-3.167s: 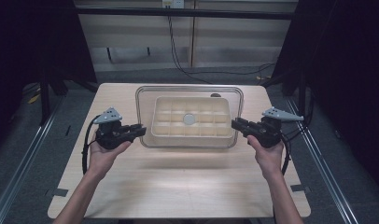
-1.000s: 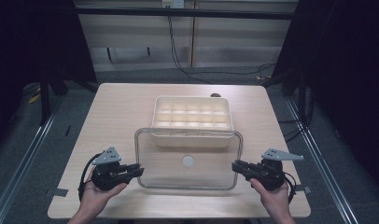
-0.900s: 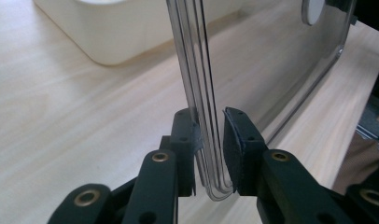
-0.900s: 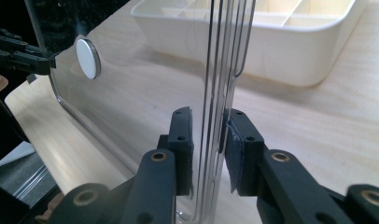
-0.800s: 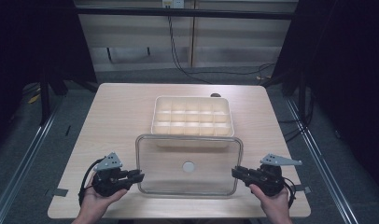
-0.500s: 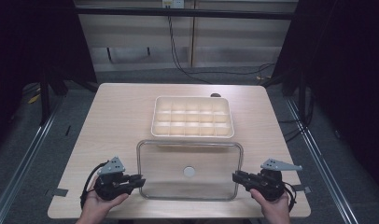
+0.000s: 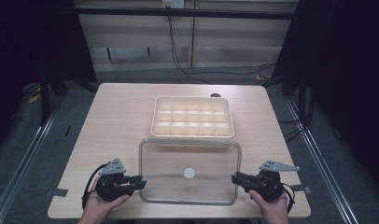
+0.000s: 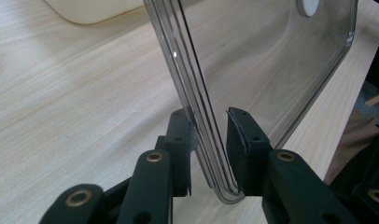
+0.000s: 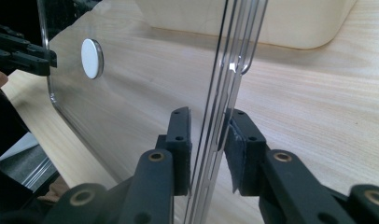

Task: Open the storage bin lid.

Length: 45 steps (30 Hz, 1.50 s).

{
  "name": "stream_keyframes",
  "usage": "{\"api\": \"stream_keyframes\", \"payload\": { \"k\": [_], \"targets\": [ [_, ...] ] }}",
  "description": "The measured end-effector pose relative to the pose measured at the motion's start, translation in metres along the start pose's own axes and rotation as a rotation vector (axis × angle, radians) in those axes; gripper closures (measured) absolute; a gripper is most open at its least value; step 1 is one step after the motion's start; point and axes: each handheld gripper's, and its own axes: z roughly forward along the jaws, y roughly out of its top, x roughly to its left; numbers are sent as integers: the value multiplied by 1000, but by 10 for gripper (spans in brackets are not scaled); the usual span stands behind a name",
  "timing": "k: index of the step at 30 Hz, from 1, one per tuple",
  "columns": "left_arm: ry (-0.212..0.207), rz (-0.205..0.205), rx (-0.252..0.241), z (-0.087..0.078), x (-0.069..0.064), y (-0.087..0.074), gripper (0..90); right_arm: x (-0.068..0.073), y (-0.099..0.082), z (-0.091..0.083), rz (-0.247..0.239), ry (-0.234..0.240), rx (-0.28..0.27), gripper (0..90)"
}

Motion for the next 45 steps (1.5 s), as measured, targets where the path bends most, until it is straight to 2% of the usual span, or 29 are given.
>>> {"api": "stream_keyframes", "payload": {
  "k": [9, 19, 28, 36, 42, 45],
  "targets": [
    [-4, 40, 15, 6, -1, 2, 664, 0, -1, 4, -15, -51, 7, 674],
    [4, 15, 16, 8, 3, 2, 620, 2, 1, 13, -38, -62, 32, 640],
    [-5, -5, 14, 12, 5, 2, 614, -3, 5, 18, -26, -66, 35, 630],
    [-6, -2, 28, 15, 7, 5, 604, -6, 6, 22, -25, -73, 35, 612],
    [-3, -18, 39, 17, 9, 5, 589, -8, 6, 27, -32, -79, 54, 590],
    [12, -14, 47, 18, 8, 7, 577, -8, 6, 28, -29, -86, 59, 581]
  ]
}}
